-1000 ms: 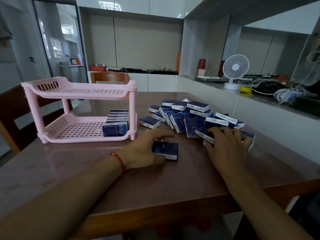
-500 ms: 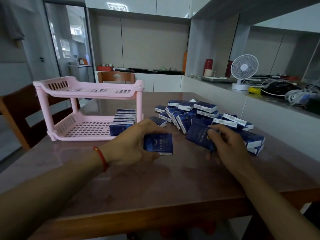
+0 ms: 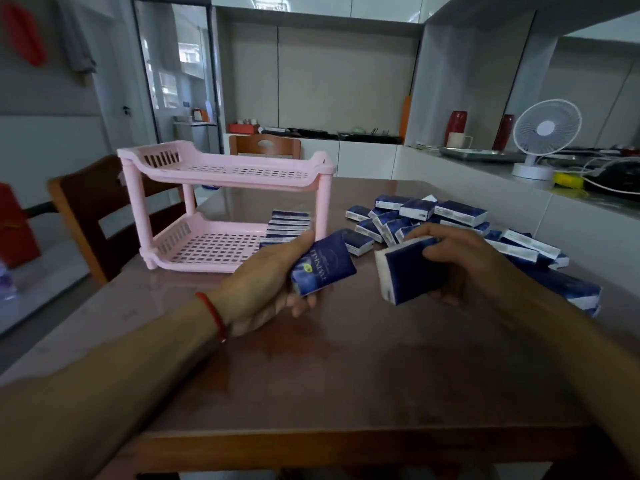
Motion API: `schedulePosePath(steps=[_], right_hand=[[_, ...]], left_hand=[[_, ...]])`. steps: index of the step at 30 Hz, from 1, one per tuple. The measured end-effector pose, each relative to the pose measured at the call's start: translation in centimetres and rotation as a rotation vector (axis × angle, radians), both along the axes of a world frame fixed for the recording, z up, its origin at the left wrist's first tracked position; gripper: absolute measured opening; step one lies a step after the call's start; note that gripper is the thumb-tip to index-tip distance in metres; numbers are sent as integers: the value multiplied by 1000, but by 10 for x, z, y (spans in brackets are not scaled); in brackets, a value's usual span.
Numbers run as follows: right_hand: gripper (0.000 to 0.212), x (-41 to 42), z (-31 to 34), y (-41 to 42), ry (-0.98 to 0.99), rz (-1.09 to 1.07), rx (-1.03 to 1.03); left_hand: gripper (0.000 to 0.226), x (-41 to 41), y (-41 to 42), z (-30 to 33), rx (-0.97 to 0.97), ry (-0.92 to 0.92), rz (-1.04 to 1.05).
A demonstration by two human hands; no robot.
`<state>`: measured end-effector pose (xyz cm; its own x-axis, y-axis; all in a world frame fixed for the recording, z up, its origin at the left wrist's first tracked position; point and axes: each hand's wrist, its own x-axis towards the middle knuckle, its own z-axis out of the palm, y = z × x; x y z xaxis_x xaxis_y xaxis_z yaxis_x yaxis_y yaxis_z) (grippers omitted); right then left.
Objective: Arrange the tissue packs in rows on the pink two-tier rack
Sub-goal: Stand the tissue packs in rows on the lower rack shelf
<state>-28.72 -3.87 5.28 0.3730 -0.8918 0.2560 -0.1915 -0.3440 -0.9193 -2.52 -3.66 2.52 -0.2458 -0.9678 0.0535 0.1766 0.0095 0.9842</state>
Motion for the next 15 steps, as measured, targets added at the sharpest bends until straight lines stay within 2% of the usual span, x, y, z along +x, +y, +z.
schedulePosePath(steps=[5,10,15], right_hand=[[47,42,16,-28,53,92,-50],[21,72,9,-36,134,233,-74],[22,82,-16,-32,122,289,-143]], left_hand=[[47,29,2,9,-246,-393,122],[32,48,-2,20,-319,-524,72],[21,49,-5,19,-317,-565,47]])
